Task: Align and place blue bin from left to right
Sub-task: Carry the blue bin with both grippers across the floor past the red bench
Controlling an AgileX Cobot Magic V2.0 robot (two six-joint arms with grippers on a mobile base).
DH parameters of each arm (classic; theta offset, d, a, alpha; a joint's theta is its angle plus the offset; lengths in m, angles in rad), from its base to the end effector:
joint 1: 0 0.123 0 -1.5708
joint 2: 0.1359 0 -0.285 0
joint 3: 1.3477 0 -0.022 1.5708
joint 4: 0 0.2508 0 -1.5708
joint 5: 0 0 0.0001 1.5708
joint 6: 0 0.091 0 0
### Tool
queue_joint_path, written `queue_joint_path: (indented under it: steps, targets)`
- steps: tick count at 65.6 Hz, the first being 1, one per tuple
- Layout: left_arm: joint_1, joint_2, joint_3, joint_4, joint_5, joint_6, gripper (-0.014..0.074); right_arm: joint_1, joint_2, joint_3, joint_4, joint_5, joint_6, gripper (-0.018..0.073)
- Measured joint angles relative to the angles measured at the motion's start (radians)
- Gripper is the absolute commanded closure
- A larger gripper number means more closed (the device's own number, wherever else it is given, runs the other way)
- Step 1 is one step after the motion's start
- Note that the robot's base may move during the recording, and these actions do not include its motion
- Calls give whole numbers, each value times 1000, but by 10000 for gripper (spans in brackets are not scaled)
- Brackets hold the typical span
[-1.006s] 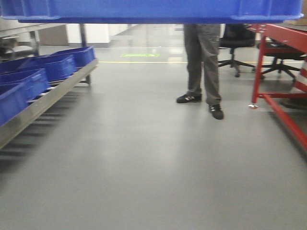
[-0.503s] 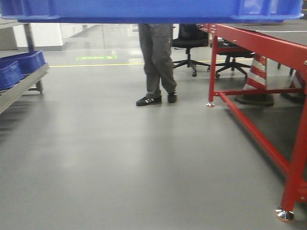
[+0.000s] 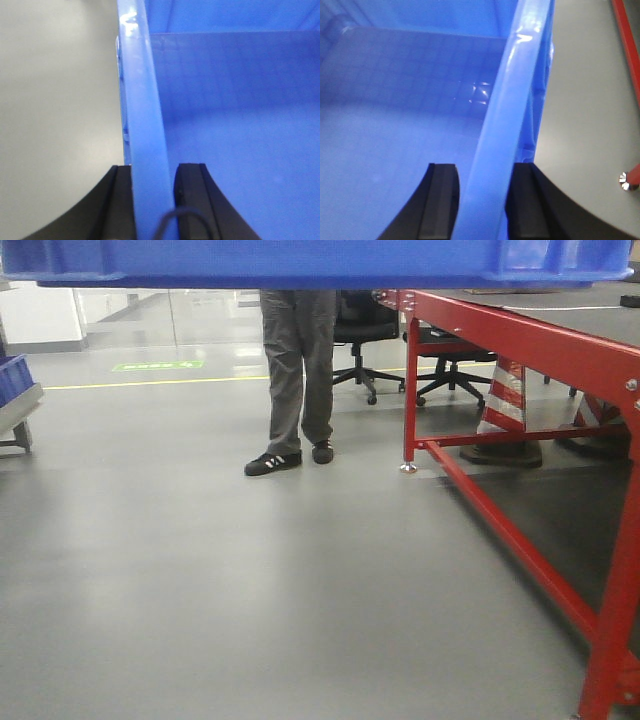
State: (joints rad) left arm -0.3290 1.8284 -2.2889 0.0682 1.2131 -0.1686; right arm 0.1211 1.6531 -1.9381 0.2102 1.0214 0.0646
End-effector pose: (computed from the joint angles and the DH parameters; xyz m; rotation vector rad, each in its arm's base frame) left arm 0.3647 -0.1184 0.4795 0.1714 2.2338 -0.1863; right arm 0.3545 0.0595 0.4594 -0.0396 2.2216 0.3618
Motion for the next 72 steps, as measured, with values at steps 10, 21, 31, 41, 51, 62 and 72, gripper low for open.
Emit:
queue_joint_path:
  steps: [10, 21, 31, 41, 51, 62, 72]
  targets:
    - [0, 0, 0, 0, 0, 0, 708, 0, 0, 0, 0, 0, 0, 712]
    - [0, 0, 0, 0, 0, 0, 708, 0, 0, 0, 0, 0, 0, 712]
    - [0, 0, 0, 0, 0, 0, 708, 0, 0, 0, 0, 0, 0, 712]
    - [0, 0, 0, 0, 0, 0, 708, 0, 0, 0, 0, 0, 0, 712]
    - [0, 0, 0, 0, 0, 0, 708, 0, 0, 0, 0, 0, 0, 712]
    - [0, 0, 0, 0, 0, 0, 708, 0, 0, 0, 0, -2, 0, 712]
    - [0, 0, 0, 0, 0, 0, 708, 0, 0, 0, 0, -2, 0, 712]
